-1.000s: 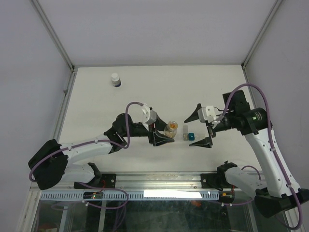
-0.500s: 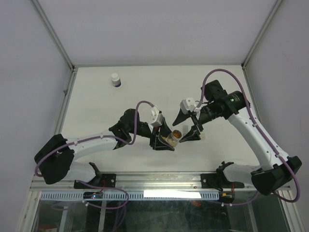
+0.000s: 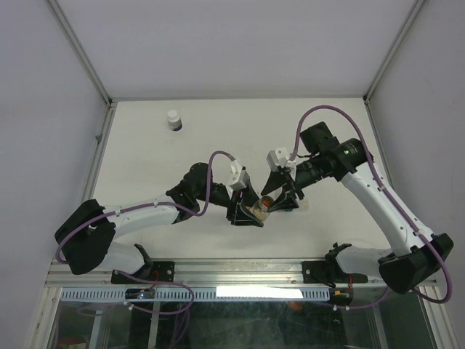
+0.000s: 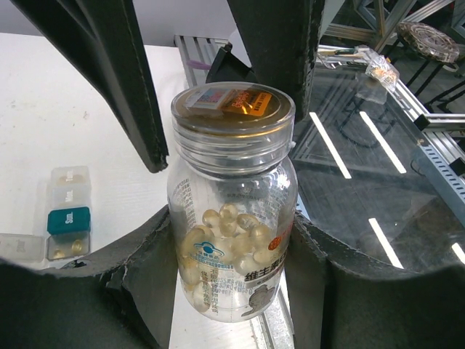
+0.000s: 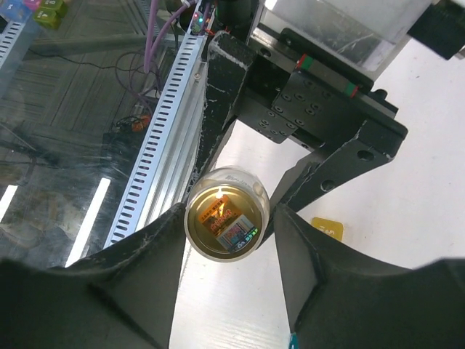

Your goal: Sort the pills into containers

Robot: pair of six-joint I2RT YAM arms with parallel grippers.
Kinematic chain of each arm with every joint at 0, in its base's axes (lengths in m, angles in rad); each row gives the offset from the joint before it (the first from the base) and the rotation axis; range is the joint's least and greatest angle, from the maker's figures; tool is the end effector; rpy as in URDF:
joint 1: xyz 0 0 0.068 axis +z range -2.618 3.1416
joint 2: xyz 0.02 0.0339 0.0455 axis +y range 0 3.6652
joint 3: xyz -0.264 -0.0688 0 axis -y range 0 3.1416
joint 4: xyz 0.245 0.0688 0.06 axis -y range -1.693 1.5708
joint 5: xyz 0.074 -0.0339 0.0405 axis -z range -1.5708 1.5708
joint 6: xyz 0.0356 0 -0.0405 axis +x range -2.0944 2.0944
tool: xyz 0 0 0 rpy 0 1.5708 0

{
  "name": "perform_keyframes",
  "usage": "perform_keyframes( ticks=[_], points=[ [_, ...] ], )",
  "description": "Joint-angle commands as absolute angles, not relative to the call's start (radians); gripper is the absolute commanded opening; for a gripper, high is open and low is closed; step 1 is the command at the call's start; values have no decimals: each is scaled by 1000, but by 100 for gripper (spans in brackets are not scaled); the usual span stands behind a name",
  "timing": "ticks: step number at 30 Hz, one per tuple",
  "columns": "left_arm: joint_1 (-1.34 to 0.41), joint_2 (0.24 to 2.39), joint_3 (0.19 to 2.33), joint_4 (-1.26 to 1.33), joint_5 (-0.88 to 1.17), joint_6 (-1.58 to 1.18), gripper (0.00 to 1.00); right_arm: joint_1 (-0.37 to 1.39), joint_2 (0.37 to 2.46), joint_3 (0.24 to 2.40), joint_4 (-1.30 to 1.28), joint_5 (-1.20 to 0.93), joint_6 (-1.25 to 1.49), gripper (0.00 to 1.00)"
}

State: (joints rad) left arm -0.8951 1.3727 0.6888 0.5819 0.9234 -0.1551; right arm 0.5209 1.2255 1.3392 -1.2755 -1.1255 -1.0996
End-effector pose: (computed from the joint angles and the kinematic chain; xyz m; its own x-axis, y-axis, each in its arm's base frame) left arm 0.1597 -0.2447 0.2543 -0.2123 0.1159 -0.9703 0.9454 -0.2268 -0.2339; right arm 0.1599 0.1288 0.3674 0.1071 -0.3810 -0.9183 -0.9477 -0.3183 0.0215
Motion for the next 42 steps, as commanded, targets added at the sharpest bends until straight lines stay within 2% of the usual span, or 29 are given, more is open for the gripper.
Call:
perform_keyframes(
  ticks=[1, 6, 10, 11, 16, 20, 22, 24, 25, 26, 28, 32, 33, 38, 42],
  points=[
    [-891, 1342, 729, 616, 948, -131, 0, 528, 1191, 1334, -1238, -1124, -1059, 52],
    [-892, 1335, 720, 641, 932, -144, 0, 528, 1184, 1325, -1212, -1116, -1010, 36],
    [-892, 1315, 704, 662, 859, -142, 0, 528, 1166, 1298, -1136, -1081, -889, 29],
    [-891, 1286, 680, 698, 778, -140, 0, 528, 1164, 1272, -1084, -1042, -762, 27],
    [-903, 1226, 622, 841, 400, -128, 0, 529, 1212, 1208, -960, -849, -487, 18],
    [-947, 1243, 650, 866, 61, -61, 0, 519, 1235, 1176, -844, -639, -327, 18],
    [-961, 1286, 690, 836, -12, -33, 0, 494, 1249, 1183, -812, -627, -265, 19],
    [-963, 1333, 714, 807, -26, -19, 0, 461, 1260, 1197, -797, -711, -227, 23],
    [-962, 1350, 711, 807, -23, -16, 0, 444, 1259, 1202, -789, -760, -207, 28],
    [-960, 1365, 702, 810, -14, -17, 0, 428, 1256, 1205, -785, -816, -196, 36],
    [-954, 1378, 677, 813, 8, -25, 0, 407, 1243, 1212, -782, -902, -192, 61],
    [-943, 1368, 627, 795, 69, -32, 0, 365, 1181, 1222, -793, -971, -258, 95],
    [-942, 1358, 613, 791, 82, -33, 0, 358, 1162, 1218, -803, -974, -292, 99],
    [-940, 1281, 546, 763, 178, -43, 0, 333, 1046, 1142, -864, -1050, -514, 100],
    [-924, 1231, 516, 755, 379, -79, 0, 333, 954, 1105, -973, -1114, -885, 100]
  ],
)
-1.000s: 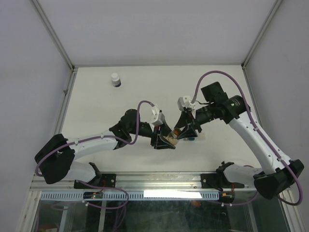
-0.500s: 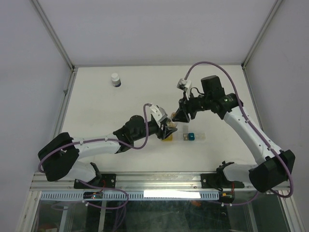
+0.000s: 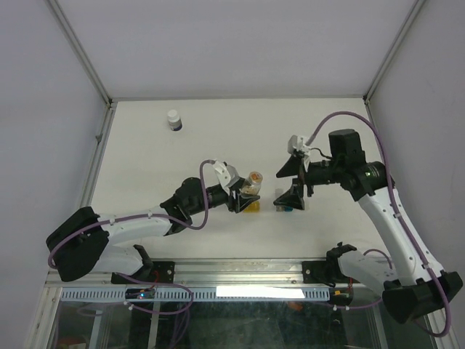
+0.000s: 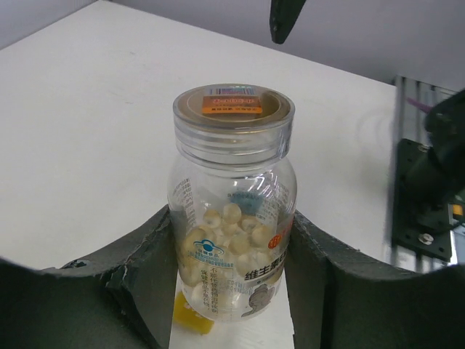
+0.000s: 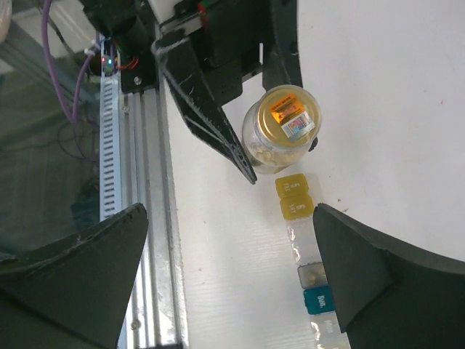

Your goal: Sort the pills into containers

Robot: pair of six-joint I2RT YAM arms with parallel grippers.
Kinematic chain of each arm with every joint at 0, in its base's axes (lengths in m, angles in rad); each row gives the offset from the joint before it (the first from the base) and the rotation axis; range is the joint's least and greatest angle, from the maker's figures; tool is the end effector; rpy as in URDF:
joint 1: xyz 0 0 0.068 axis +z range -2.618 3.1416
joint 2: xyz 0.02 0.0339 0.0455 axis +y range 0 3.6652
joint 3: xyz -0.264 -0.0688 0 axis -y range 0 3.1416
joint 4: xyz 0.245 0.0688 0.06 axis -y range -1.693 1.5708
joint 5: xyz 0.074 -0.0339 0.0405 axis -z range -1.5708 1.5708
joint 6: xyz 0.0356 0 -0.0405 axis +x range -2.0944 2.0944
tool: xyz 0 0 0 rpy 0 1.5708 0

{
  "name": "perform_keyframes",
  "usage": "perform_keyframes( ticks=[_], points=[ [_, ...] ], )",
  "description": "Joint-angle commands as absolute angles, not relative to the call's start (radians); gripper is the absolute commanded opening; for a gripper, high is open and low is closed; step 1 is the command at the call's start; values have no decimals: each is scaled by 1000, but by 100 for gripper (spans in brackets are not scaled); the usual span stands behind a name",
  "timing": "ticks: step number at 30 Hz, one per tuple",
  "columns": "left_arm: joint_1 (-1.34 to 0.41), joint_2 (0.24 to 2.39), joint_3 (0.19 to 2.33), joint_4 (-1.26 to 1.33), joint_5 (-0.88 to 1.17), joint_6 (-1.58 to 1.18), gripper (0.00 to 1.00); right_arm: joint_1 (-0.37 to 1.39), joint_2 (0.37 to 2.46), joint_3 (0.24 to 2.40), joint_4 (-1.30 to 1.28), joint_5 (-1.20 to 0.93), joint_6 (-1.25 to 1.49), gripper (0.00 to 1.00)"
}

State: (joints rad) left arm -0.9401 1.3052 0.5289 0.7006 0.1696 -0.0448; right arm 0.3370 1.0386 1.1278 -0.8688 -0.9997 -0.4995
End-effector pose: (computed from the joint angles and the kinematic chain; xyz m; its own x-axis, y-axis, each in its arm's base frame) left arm 0.1581 -0.2267 0.2311 -0.0847 0.0411 -0.9956 0.8924 0.4476 -0.0574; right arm 0.1704 0.0914 0.3570 -0.2263 -0.3536 -0.9076 -0.9704 0.1628 0.1785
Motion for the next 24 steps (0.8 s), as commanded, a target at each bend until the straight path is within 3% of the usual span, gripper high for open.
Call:
perform_keyframes(
  ticks=[1, 7, 24],
  points=[
    [-918, 1226, 517, 756, 450, -91, 0, 333, 933, 1096, -1004, -1126, -1012, 100],
    [-913, 1262, 542, 778, 747, -149, 0, 352, 1045, 1222, -1285, -1250, -1394, 98],
    [-913, 1366, 648, 735, 845, -151, 0, 501, 1149, 1215, -1211, -1197, -1189, 72]
  ],
)
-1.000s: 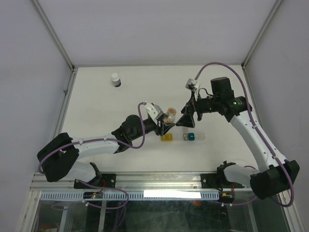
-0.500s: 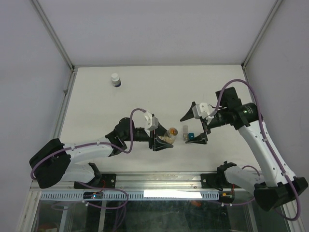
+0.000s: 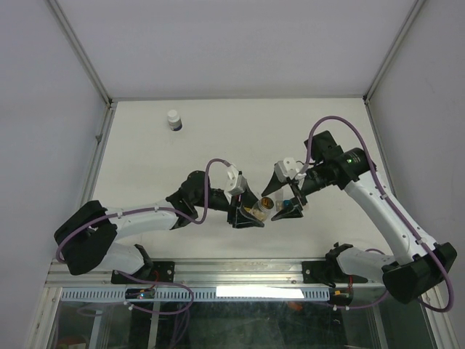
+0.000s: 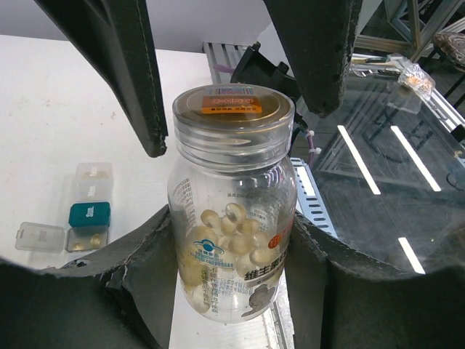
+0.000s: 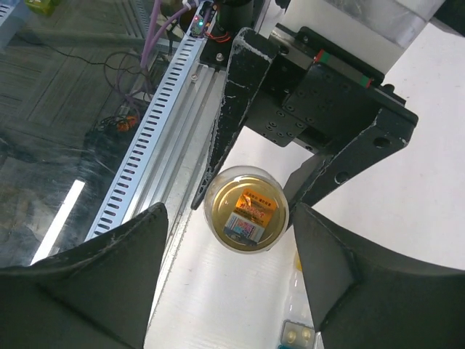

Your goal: Sort the pills into containers

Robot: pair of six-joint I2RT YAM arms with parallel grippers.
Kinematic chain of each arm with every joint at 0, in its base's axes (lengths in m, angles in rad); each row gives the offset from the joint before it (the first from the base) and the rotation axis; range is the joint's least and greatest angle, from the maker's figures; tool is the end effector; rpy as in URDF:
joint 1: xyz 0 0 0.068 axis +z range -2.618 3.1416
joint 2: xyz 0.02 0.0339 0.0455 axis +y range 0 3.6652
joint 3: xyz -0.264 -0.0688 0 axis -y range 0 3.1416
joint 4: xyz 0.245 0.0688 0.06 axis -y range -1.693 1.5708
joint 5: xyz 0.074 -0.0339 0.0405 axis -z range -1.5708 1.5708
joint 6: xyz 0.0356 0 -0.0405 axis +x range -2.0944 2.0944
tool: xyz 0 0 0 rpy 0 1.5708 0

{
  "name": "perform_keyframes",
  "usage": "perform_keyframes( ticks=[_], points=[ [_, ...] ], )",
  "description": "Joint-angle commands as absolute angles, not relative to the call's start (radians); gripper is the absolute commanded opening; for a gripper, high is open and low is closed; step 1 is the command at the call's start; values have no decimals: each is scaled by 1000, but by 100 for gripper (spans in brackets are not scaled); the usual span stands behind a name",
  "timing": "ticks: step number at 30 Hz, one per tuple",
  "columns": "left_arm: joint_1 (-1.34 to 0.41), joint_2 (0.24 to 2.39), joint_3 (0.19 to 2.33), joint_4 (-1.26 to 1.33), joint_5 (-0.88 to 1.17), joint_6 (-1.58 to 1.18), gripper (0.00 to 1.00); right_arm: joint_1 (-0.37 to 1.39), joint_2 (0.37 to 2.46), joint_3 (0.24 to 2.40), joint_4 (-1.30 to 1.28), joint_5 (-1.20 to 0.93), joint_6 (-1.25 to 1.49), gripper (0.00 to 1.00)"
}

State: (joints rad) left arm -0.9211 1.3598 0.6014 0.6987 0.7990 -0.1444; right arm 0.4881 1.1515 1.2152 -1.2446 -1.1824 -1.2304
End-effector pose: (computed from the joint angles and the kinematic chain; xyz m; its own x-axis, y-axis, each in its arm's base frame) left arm 0.1506 -0.2404 0.2408 -0.1779 0.0683 -0.9817 0.9726 -0.1394 -0.1860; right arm 0.1492 0.1165 0.3492 0.1875 -0.3046 -0.9338 -0.9331 -0.3523 -0.0725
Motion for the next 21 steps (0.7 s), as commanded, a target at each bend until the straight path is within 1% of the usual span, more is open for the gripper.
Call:
perform_keyframes(
  ticks=[1, 5, 10, 15, 17, 19, 21],
  points=[
    [-912, 1366, 649, 735, 845, -152, 0, 504, 1149, 1213, -1207, -1194, -1179, 70],
    [-913, 1365, 652, 732, 842, -153, 0, 510, 1143, 1207, -1180, -1187, -1142, 61],
    [-913, 1357, 651, 734, 807, -156, 0, 514, 1130, 1177, -1114, -1155, -1061, 48],
    [-914, 1316, 616, 789, 716, -161, 0, 515, 1121, 1158, -1054, -1124, -954, 36],
    [-915, 1295, 597, 820, 643, -156, 0, 515, 1118, 1149, -1007, -1093, -869, 30],
    [-925, 1274, 582, 837, 520, -141, 0, 514, 1120, 1132, -948, -1054, -740, 26],
    [-956, 1260, 583, 832, 284, -108, 0, 513, 1129, 1105, -853, -978, -591, 25]
  ],
)
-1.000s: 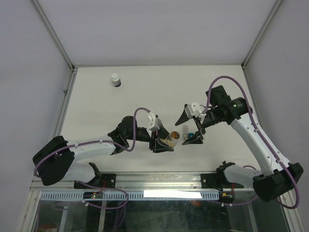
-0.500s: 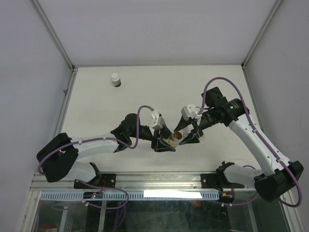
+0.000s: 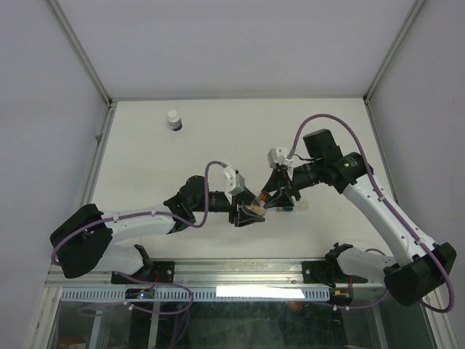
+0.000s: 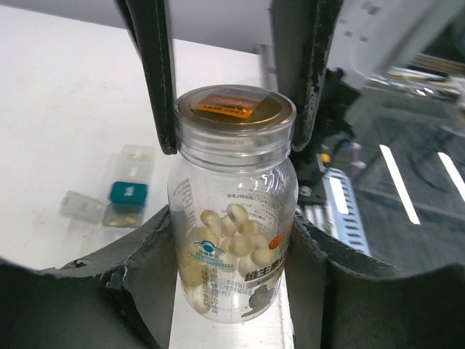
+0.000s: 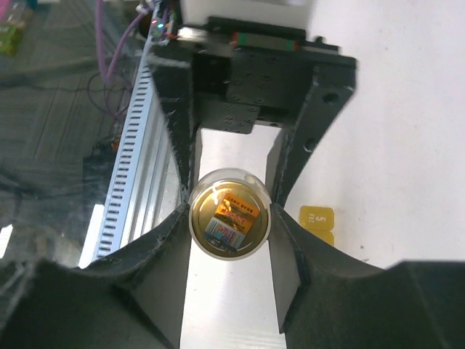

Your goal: Sort the pills into containers

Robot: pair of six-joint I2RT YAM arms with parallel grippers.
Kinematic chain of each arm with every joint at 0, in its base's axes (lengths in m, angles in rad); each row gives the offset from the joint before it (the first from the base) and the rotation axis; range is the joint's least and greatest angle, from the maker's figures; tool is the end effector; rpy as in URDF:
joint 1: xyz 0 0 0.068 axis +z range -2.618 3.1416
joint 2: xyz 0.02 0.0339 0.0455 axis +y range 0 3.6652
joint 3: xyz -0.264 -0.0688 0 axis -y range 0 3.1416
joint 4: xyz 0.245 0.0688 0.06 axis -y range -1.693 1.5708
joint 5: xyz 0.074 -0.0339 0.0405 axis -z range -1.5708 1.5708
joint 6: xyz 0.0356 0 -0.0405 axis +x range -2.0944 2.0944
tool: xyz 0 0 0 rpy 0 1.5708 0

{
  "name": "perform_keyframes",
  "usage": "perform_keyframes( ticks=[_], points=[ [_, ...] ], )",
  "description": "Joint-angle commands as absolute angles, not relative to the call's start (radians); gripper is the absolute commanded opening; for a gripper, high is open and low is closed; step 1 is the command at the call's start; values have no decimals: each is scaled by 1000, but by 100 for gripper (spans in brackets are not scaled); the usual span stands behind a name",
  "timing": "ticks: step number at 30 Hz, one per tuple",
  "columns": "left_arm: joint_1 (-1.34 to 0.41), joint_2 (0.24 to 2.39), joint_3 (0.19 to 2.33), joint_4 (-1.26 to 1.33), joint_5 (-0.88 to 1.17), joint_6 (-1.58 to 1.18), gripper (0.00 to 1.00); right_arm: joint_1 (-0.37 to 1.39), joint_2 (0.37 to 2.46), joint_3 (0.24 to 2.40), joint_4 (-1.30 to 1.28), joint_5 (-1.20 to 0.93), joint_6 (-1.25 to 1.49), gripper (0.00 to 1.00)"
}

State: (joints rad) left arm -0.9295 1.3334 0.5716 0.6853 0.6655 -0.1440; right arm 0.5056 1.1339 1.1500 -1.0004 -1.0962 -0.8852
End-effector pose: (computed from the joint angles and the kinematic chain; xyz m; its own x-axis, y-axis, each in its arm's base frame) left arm 0.1489 -0.2362 0.2366 -0.1886 0.0639 -0.9800 0.9817 -0.0137 -0.1898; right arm 0.1616 0.1257 0.3415 0.0433 -0.3803 -0.9238 -0.9768 -0.2101 0.0407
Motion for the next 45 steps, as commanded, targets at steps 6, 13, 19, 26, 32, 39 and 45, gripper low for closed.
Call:
perform_keyframes(
  ticks=[6, 13, 19, 26, 32, 39, 45],
  points=[
    [-1069, 1344, 685, 782, -116, -1, 0, 471, 1231, 1125, -789, -796, -358, 22],
    [-1075, 1370, 701, 739, -153, 15, 0, 401, 1204, 1200, -827, -900, -319, 58],
    [-1075, 1330, 652, 713, -59, 5, 0, 362, 1106, 1224, -905, -1011, -477, 99],
    [-1065, 1253, 587, 708, 153, -31, 0, 336, 1028, 1243, -1077, -1048, -820, 99],
    [-1020, 1233, 595, 695, 620, -72, 0, 339, 939, 1218, -1244, -1200, -1280, 99],
    [-1012, 1259, 667, 601, 728, -49, 0, 396, 1054, 1286, -1409, -1283, -1408, 96],
    [-1011, 1312, 726, 559, 759, -31, 0, 449, 1088, 1261, -1343, -1246, -1303, 83]
  ],
)
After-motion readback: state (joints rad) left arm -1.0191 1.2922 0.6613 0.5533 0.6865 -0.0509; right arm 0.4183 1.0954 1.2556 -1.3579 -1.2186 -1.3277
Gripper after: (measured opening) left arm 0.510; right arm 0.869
